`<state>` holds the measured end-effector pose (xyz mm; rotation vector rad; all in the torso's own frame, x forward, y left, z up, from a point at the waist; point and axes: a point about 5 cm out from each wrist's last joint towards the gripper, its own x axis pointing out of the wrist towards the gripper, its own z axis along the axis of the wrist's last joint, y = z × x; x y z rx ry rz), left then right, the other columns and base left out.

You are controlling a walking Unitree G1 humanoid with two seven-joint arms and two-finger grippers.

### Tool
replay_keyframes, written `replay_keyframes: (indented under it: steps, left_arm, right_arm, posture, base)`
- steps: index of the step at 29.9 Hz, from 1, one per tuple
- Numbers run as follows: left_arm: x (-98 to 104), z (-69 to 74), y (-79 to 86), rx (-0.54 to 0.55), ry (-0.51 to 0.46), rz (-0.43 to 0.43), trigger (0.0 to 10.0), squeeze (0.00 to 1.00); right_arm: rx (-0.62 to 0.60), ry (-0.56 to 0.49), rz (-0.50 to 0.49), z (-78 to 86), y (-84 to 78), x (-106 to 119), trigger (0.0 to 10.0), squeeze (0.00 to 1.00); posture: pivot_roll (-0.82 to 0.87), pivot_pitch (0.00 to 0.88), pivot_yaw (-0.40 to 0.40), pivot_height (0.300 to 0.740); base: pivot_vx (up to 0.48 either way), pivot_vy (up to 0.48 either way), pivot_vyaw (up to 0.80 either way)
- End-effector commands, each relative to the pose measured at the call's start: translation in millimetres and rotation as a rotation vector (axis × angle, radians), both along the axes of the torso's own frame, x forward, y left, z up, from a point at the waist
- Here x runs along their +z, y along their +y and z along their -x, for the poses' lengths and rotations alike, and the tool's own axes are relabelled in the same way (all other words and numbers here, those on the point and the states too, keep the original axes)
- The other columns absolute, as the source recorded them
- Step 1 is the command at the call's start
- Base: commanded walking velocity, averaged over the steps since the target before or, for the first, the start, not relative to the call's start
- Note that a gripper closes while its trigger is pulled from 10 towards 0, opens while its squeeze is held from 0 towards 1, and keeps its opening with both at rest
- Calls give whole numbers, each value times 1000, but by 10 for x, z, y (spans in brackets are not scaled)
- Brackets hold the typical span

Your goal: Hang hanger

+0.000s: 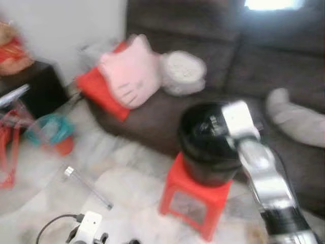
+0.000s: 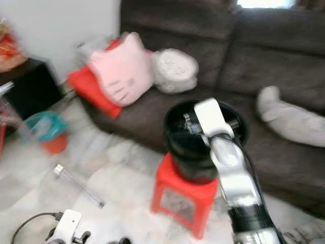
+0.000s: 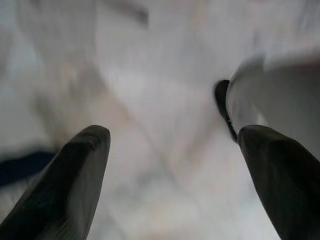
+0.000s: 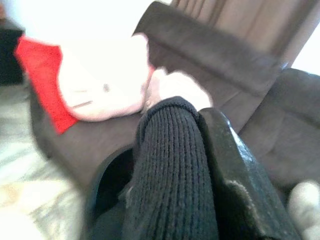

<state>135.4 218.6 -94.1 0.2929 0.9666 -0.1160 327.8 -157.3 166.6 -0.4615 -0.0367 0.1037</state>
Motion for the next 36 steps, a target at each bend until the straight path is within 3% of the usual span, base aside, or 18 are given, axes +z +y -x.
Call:
replay_keyframes:
  steps: [1,14,36]
  left_arm:
    - [91,-191,74,-1,-60,-22,10000,0]
    - [91,-196,61,2,-64,-16,10000,0]
    - [88,-188,58,2,-64,-14,10000,0]
  right_arm:
    - [-8,-29,10,-22,-19,81,10000,0]
    - [-18,-57,23,-44,-44,146,10000,0]
    - [26,-94,32,-72,47,228,10000,0]
  posture:
    - [-110,0,53,740]
    - [-114,0,48,740]
    - [-118,0,44,740]
  base:
    - [-311,0,0]
    - [-310,0,0]
    - [-309,0,0]
